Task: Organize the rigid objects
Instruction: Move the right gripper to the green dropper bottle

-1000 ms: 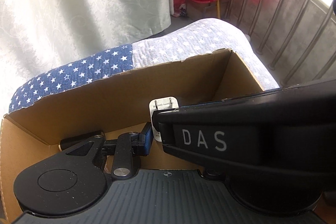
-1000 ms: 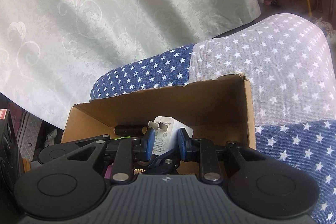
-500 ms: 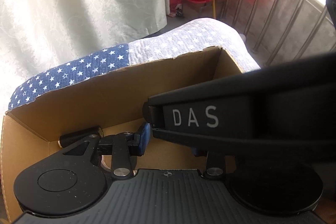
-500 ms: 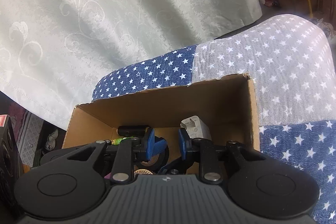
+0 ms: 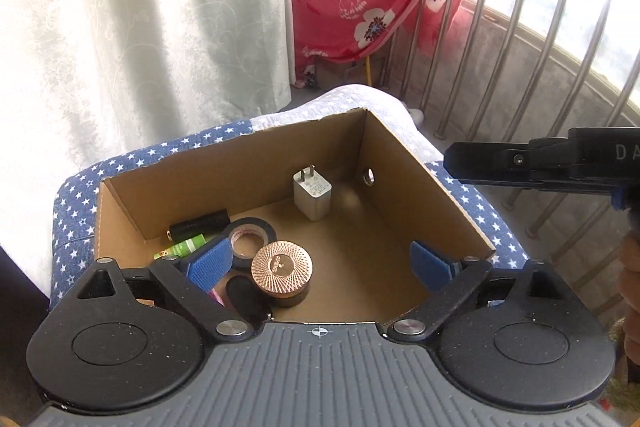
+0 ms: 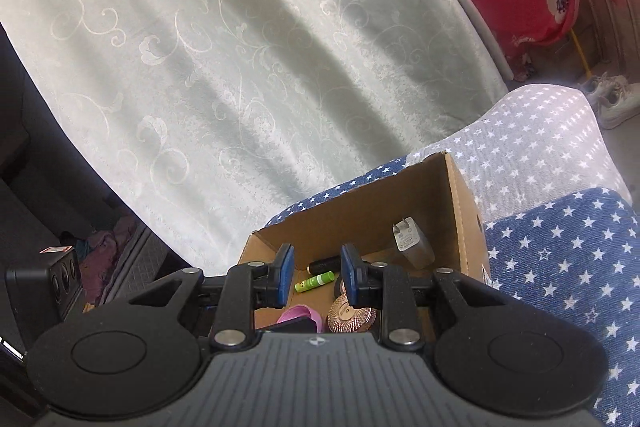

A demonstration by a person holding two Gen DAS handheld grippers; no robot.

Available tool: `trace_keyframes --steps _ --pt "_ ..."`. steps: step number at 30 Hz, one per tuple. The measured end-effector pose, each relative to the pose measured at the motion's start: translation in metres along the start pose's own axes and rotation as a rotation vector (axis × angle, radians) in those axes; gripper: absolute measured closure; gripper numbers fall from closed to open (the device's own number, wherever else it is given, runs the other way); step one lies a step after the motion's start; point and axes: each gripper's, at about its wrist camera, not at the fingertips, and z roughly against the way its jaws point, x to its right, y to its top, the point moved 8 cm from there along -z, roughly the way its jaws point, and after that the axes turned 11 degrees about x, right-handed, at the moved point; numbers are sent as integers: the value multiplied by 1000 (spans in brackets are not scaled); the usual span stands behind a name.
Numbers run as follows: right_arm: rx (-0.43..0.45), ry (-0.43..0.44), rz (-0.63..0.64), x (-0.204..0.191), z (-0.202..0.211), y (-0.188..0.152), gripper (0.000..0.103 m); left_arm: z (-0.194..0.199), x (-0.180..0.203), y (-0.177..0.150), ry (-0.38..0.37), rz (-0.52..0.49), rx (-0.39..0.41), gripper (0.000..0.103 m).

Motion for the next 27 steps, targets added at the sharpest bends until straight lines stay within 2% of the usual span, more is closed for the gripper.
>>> trace_keyframes --steps 6,11,14,17,20,22,24,27 --pt "67 82 -13 -19 55 -48 74 75 -20 -40 7 -28 127 3" --pt "33 79 58 -45 55 -92 74 100 -25 -86 65 -72 171 2" --pt "-17 57 142 -62 36 -114 74 99 -20 -110 71 -84 192 3" --pt "-77 31 228 -79 11 -136 74 86 -12 -130 48 -90 181 5" --pt "-108 15 320 -92 -10 -154 74 70 -10 -143 60 -86 173 11" --pt "-111 -7 393 -98 -22 -162 74 63 -10 -150 71 -95 184 22" --pt "-116 -22 460 -102 -32 -169 74 55 -13 -157 95 -102 177 27" --pt "-123 -37 545 -105 -44 -177 74 49 -15 -165 77 -86 164 33"
